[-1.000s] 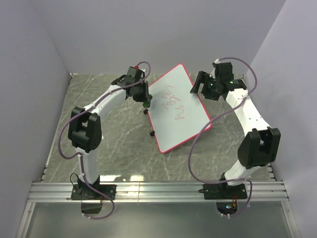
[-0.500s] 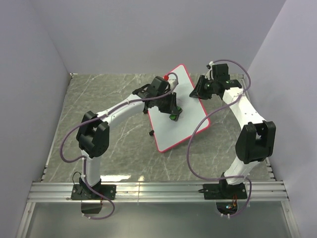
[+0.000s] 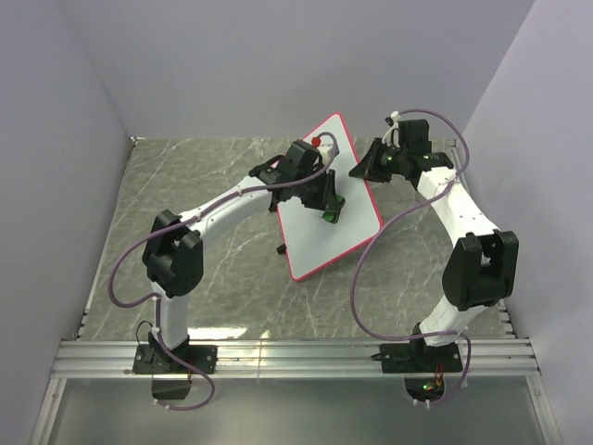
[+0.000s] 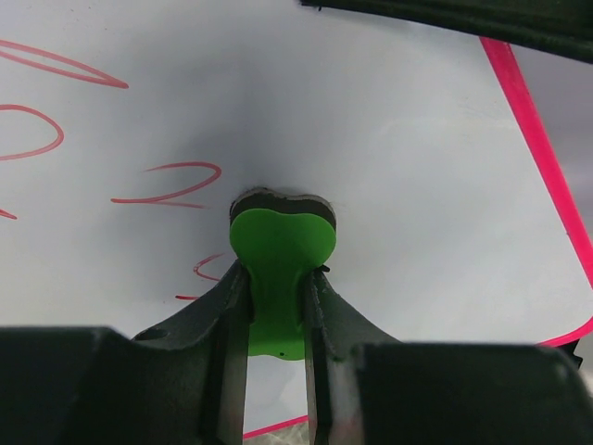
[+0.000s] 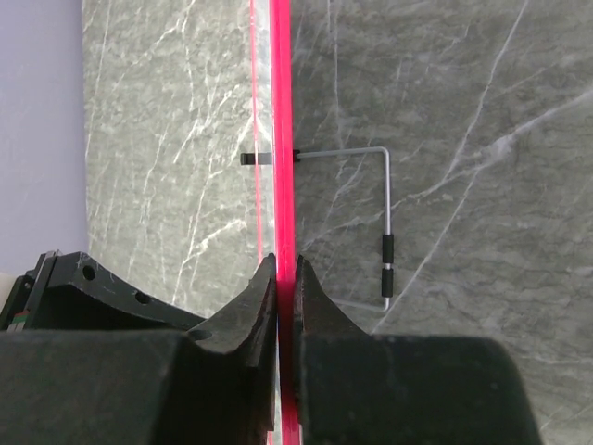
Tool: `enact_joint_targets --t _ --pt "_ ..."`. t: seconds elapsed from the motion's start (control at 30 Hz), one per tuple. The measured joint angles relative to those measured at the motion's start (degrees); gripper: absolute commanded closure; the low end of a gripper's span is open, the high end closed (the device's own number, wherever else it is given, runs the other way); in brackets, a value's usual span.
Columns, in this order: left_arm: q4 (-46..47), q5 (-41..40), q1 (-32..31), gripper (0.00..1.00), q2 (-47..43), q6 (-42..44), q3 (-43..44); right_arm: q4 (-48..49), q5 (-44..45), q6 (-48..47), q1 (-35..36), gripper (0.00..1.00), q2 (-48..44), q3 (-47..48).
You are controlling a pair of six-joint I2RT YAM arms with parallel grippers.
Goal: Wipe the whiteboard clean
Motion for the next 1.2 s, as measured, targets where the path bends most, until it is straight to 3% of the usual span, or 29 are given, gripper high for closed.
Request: enact_joint_targets --t 0.17,0.33,0.57,0.93,1.2 --pt "3.04 0.0 -0.28 1.0 -0.48 -0.07 -2.49 0.04 0.39 -0.28 -0.13 1.0 0.0 -0.37" --pt "8.76 0.04 0.04 1.0 -3.8 -1.49 -10.73 -0.11 0.52 -0.68 -0.26 1.0 0.0 -0.42" --pt "10.71 0.39 3.69 1.0 -5.16 -3.85 -17.29 0.28 0.66 -0.85 -0.26 1.0 -0.24 -0.79" --pt "6.62 1.05 4.5 1.0 -2.86 -5.25 -13.92 2.71 1.88 -0.61 -0.33 1.0 -2.14 -3.91" --pt "4.5 1.46 1.29 1.0 -1.75 -5.11 -7.52 2.4 1.9 -0.22 -0.33 1.0 -3.06 -4.61"
